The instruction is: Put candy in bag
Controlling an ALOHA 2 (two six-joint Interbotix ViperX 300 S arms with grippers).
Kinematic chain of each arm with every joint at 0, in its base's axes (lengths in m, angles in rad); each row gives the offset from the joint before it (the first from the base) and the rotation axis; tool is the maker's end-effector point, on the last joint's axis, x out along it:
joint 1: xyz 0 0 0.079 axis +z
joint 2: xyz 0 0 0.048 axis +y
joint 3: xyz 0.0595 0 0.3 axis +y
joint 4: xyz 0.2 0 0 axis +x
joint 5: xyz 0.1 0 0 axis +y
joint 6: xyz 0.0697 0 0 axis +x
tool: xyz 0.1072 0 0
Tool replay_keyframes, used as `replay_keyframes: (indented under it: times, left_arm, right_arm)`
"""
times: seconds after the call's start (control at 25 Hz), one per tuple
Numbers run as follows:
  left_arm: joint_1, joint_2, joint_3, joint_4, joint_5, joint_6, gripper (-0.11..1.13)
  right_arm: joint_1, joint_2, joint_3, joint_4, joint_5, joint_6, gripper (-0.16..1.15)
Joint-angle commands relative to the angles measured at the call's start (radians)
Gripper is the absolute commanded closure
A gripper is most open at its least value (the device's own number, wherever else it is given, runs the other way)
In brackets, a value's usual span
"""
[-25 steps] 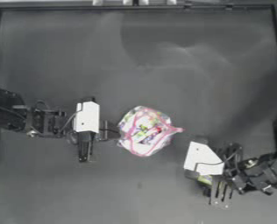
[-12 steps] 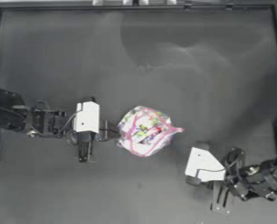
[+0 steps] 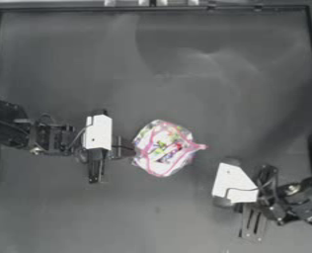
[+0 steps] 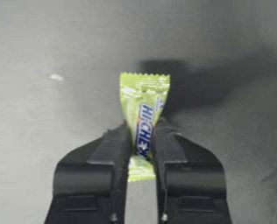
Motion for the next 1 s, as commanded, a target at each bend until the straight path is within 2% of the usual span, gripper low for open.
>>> replay_keyframes:
  times: [0.04,0.28,0.4,0.68,1.0]
  left_arm:
    - [0.0,-0.014,-0.02,-0.002,-0.005,-0.002,0.98]
    - [0.0,-0.014,-0.02,-0.002,-0.005,-0.002,0.98]
    - [0.0,-0.015,-0.02,-0.002,-0.005,-0.002,0.98]
    - [0.0,-0.015,-0.02,-0.002,-0.005,-0.003,0.98]
    - [0.0,-0.008,-0.02,-0.002,-0.009,-0.003,0.98]
  right_arm:
    - [-0.006,-0.077,-0.044,-0.06,0.028,-0.005,0.5]
    - [-0.06,-0.117,-0.117,-0.221,0.063,-0.032,0.5]
    - [-0.109,-0.124,-0.135,-0.275,0.04,-0.051,0.5]
    - [-0.236,-0.118,-0.164,-0.273,-0.083,-0.158,0.5]
    - [-0.318,-0.043,-0.215,-0.267,-0.173,-0.236,0.5]
